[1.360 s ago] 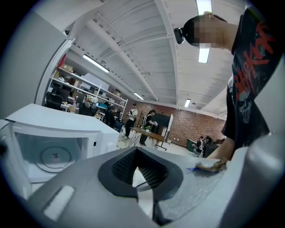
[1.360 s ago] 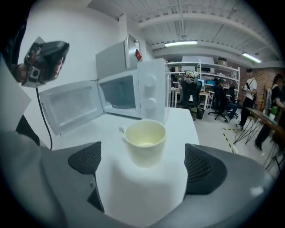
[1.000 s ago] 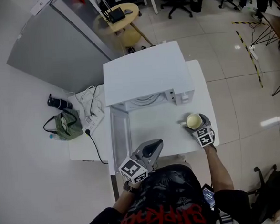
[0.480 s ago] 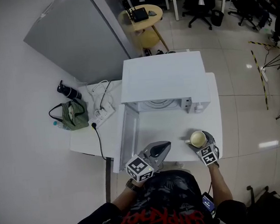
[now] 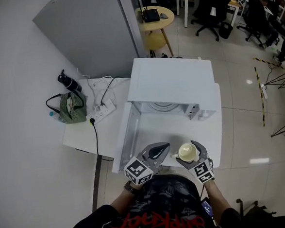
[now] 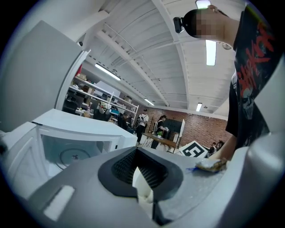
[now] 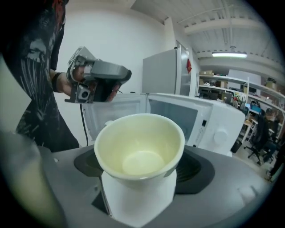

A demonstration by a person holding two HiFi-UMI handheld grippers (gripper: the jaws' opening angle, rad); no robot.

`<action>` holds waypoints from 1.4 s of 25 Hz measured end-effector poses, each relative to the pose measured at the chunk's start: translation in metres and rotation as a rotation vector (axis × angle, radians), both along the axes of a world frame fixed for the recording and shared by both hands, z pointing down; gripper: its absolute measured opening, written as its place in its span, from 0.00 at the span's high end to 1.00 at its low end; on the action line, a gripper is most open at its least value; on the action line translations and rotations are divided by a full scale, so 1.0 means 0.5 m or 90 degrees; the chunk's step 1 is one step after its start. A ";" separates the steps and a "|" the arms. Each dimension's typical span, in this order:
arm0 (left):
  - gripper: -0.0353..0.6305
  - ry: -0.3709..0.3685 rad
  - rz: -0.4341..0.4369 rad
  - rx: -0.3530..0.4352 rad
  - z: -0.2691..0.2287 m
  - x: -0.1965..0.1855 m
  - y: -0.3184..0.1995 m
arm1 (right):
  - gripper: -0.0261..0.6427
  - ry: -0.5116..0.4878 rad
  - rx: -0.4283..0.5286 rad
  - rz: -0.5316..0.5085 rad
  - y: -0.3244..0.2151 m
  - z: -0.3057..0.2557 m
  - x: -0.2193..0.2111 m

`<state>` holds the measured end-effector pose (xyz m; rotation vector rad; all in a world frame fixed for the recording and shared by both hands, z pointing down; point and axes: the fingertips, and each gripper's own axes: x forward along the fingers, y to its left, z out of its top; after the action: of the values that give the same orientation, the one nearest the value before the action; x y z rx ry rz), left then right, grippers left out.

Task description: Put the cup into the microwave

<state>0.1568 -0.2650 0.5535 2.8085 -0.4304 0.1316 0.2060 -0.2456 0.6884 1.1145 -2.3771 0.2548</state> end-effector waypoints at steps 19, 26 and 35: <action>0.94 0.030 -0.214 0.020 -0.029 -0.169 -0.055 | 0.28 -0.058 -0.012 0.046 -0.371 0.051 -0.075; 0.94 0.013 -0.261 0.017 -0.034 -0.211 -0.067 | 0.28 -0.038 -0.029 0.119 -0.488 0.152 -0.097; 0.94 -0.020 -0.322 -0.023 -0.031 -0.264 -0.066 | 0.28 -0.087 -0.001 0.221 -0.592 0.184 -0.087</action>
<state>0.0249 -0.2978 0.5379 2.5703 -1.1093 0.0717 0.1625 -0.5417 0.7802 1.5527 -2.2841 0.4653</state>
